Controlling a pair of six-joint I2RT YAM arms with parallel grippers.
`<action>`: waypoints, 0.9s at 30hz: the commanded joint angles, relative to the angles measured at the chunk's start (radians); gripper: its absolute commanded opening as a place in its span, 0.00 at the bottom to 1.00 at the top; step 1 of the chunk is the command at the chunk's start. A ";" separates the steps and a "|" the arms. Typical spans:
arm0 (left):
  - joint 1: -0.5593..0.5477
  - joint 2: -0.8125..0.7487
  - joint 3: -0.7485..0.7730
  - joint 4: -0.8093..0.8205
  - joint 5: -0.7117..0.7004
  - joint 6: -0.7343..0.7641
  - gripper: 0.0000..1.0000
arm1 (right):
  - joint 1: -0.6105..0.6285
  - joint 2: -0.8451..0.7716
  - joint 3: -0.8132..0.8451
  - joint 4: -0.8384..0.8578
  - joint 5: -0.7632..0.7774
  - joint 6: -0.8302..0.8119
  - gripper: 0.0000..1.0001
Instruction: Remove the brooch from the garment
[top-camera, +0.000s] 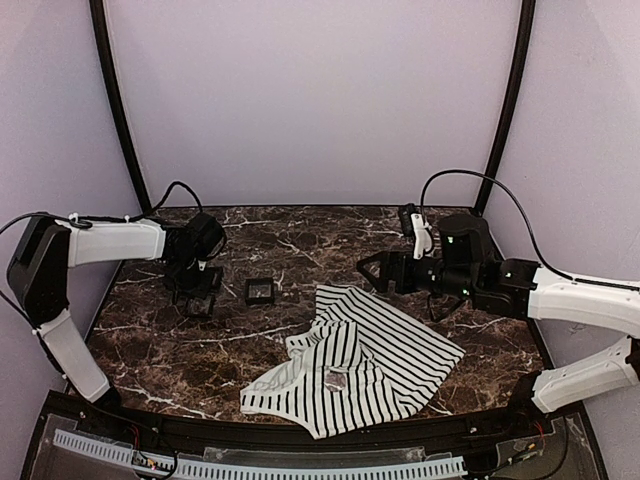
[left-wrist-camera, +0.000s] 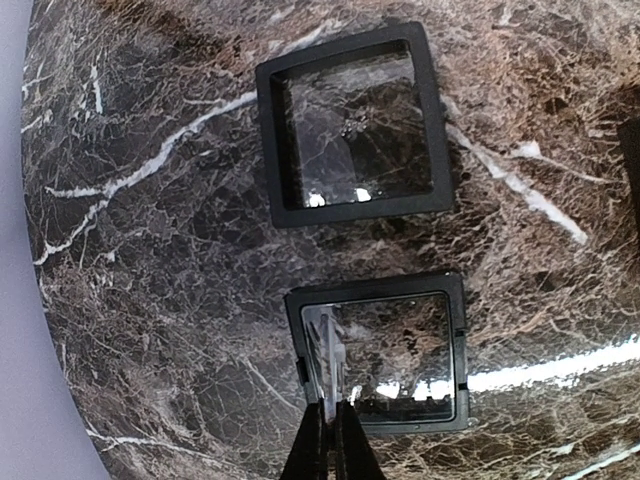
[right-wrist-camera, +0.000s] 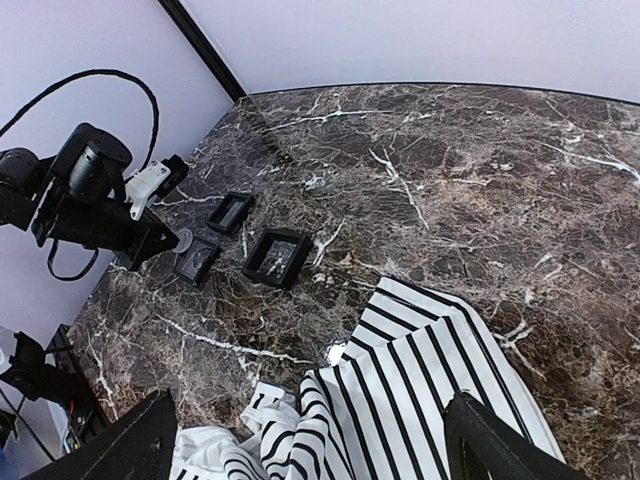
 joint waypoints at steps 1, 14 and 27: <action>0.005 -0.006 0.012 -0.045 -0.042 0.006 0.01 | -0.012 0.005 -0.022 0.049 -0.021 0.005 0.92; 0.005 0.026 -0.005 -0.044 -0.036 0.012 0.01 | -0.019 0.037 -0.017 0.063 -0.047 0.017 0.92; 0.005 0.052 0.003 -0.044 -0.008 0.018 0.07 | -0.024 0.043 -0.021 0.061 -0.052 0.025 0.92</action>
